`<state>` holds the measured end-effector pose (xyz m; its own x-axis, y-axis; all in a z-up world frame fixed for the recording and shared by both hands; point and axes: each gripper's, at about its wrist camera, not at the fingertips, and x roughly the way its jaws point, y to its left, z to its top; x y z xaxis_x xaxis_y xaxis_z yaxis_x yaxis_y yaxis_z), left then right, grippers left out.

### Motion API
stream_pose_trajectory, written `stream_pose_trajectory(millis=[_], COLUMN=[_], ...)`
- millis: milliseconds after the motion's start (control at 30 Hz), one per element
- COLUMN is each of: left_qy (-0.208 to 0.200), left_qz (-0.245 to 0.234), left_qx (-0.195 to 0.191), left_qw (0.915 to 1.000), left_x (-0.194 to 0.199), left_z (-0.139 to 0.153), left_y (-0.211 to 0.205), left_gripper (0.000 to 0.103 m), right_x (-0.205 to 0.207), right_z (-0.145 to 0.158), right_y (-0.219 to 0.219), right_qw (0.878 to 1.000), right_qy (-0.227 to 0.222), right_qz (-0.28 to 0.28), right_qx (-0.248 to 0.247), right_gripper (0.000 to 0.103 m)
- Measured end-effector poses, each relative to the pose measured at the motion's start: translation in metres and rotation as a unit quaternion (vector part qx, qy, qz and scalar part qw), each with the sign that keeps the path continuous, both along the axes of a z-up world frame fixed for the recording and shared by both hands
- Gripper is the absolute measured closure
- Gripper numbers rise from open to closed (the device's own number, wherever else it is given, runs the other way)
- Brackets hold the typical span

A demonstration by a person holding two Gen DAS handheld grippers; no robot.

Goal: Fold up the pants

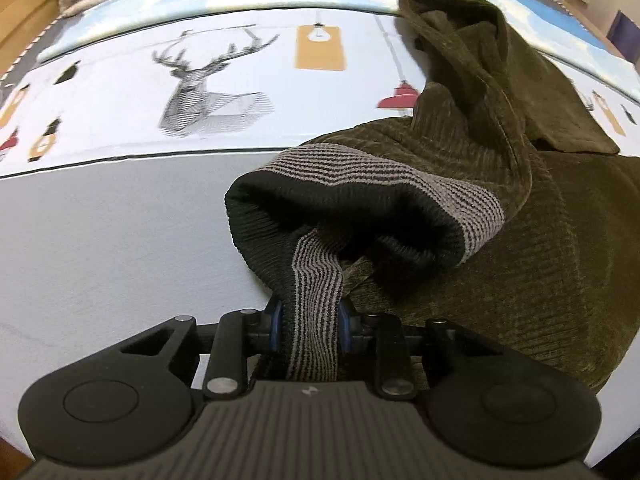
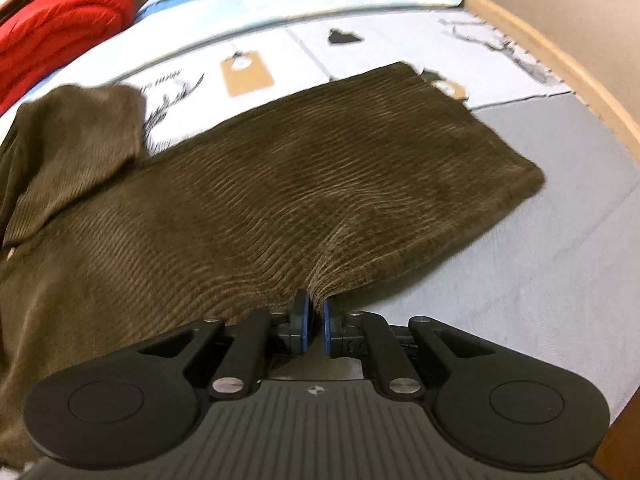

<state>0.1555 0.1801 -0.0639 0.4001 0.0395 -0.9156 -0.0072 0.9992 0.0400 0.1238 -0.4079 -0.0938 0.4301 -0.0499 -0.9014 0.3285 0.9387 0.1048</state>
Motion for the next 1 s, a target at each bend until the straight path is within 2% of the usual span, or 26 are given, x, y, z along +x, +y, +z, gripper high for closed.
stream_pose_trajectory(millis=[233, 333, 400, 467, 567, 633, 667, 733, 800, 900, 1000], left_qy=[0.008, 0.025, 0.038, 0.043, 0.06, 0.07, 0.077, 0.092, 0.099, 0.109, 0.116], left_qz=[0.044, 0.074, 0.089, 0.093, 0.118, 0.132, 0.135, 0.127, 0.116, 0.119, 0.119], left_qx=[0.026, 0.018, 0.008, 0.01, 0.004, -0.014, -0.023, -0.029, -0.016, -0.016, -0.022], left_qw=[0.9987, 0.9968, 0.9953, 0.9947, 0.9912, 0.9887, 0.9876, 0.9872, 0.9882, 0.9867, 0.9859], left_x=[-0.01, -0.009, -0.006, -0.005, -0.001, 0.002, 0.003, 0.006, 0.006, 0.004, 0.003], left_z=[0.005, 0.001, -0.002, -0.003, -0.007, -0.01, -0.014, -0.019, -0.023, -0.026, -0.031], left_y=[0.03, 0.044, 0.048, 0.048, 0.051, 0.055, 0.056, 0.055, 0.054, 0.059, 0.063], left_gripper=[0.074, 0.073, 0.07, 0.063, 0.048, 0.028, 0.025, 0.023, 0.023, 0.024, 0.034], right_x=[-0.02, -0.03, -0.037, -0.043, -0.055, -0.067, -0.074, -0.088, -0.094, -0.089, -0.082], right_z=[-0.008, -0.01, -0.007, -0.002, 0.001, -0.002, -0.006, -0.014, -0.023, -0.029, -0.029], right_y=[0.005, 0.003, -0.007, -0.029, -0.076, -0.107, -0.123, -0.15, -0.167, -0.177, -0.179], right_qw=[0.994, 0.987, 0.987, 0.986, 0.988, 0.983, 0.978, 0.965, 0.956, 0.954, 0.953], right_qy=[0.053, 0.072, 0.059, 0.036, -0.001, -0.012, -0.016, -0.02, -0.011, -0.017, -0.026], right_qz=[0.084, 0.112, 0.106, 0.075, -0.022, -0.095, -0.137, -0.211, -0.256, -0.265, -0.273], right_qx=[0.05, 0.089, 0.109, 0.142, 0.152, 0.156, 0.158, 0.157, 0.146, 0.141, 0.126], right_gripper=[0.096, 0.091, 0.09, 0.089, 0.084, 0.083, 0.082, 0.069, 0.057, 0.057, 0.057])
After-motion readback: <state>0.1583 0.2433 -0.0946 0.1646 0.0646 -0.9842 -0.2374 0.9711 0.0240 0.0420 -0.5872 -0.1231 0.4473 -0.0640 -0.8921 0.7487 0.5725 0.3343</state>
